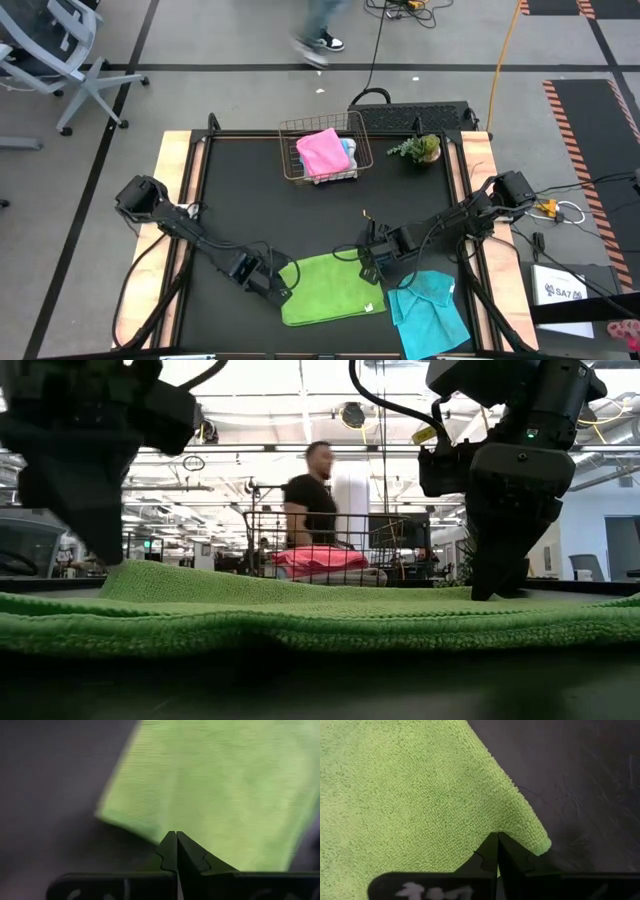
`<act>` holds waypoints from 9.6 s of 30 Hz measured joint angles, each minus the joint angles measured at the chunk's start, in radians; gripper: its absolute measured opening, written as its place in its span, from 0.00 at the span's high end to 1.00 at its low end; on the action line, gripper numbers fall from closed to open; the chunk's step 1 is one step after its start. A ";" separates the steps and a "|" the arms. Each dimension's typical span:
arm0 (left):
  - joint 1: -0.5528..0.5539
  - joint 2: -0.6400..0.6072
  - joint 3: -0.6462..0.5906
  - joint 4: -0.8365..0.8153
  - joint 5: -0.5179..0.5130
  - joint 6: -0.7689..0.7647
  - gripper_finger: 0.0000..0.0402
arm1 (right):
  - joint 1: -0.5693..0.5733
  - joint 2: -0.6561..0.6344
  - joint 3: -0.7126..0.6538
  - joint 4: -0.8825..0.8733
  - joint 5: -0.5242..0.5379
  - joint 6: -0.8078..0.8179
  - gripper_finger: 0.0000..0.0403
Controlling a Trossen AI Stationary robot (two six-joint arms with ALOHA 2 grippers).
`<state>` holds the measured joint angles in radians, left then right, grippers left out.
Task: Fold microfiber towels
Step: Fold the green microfiber cloth
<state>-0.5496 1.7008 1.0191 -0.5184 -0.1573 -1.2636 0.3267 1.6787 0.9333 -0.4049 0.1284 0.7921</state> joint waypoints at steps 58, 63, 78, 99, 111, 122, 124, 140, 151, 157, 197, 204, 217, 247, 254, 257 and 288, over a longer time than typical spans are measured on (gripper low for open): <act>0.240 -0.102 0.001 -0.125 -0.104 0.185 1.00 | -0.064 -0.362 -0.059 -0.041 0.053 -0.079 1.00; 0.154 -0.089 0.001 -0.110 -0.115 0.124 1.00 | 0.008 -0.325 -0.059 -0.015 0.059 0.015 1.00; 0.108 0.001 0.001 -0.102 -0.105 0.055 0.99 | 0.108 -0.075 -0.059 0.138 -0.078 0.137 1.00; 0.112 0.000 0.001 -0.095 -0.116 0.058 1.00 | 0.112 -0.150 -0.059 0.163 0.029 0.112 1.00; 0.041 0.000 0.002 -0.011 -0.079 0.020 1.00 | 0.112 -0.143 -0.060 0.054 0.032 0.119 1.00; 0.031 -0.001 0.002 -0.031 -0.112 -0.002 1.00 | 0.157 -0.143 -0.169 0.198 0.029 0.269 1.00; 0.030 -0.001 0.002 -0.031 -0.114 -0.001 1.00 | 0.171 -0.143 -0.185 0.210 0.028 0.291 1.00; 0.033 0.081 0.001 -0.008 -0.104 0.014 1.00 | 0.186 -0.143 -0.214 0.199 0.055 0.306 1.00; 0.035 0.069 0.001 -0.028 -0.078 0.058 1.00 | 0.188 -0.167 -0.168 0.206 0.028 0.235 1.00; 0.017 0.009 0.001 -0.034 -0.125 0.125 1.00 | 0.192 -0.168 -0.092 0.200 0.027 0.075 1.00; -0.015 -0.026 0.001 -0.055 -0.063 0.817 0.71 | 0.138 -0.167 -0.061 0.077 -0.316 -0.235 1.00; 0.001 -0.026 0.001 -0.056 -0.079 0.857 0.70 | 0.113 -0.165 -0.061 0.022 -0.269 -0.289 0.83; 0.000 -0.025 0.001 -0.057 -0.133 0.922 0.70 | 0.121 -0.136 -0.061 0.053 -0.154 -0.504 0.60; -0.011 0.087 0.001 -0.005 -0.105 0.895 0.70 | 0.123 -0.030 -0.062 0.132 -0.119 -0.478 0.60; -0.023 0.119 0.004 0.000 -0.119 0.890 0.70 | 0.130 -0.030 -0.062 0.124 -0.074 -0.465 0.60; -0.023 0.120 0.005 -0.001 -0.127 0.856 0.70 | 0.130 -0.030 -0.063 0.120 -0.073 -0.444 0.62; 0.051 0.031 -0.002 -0.017 -0.043 0.529 0.99 | 0.150 -0.100 -0.064 0.114 -0.030 -0.224 1.00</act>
<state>-0.4986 1.7319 1.0168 -0.5357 -0.1998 -0.7343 0.4770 1.5782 0.8696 -0.2913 0.0986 0.5679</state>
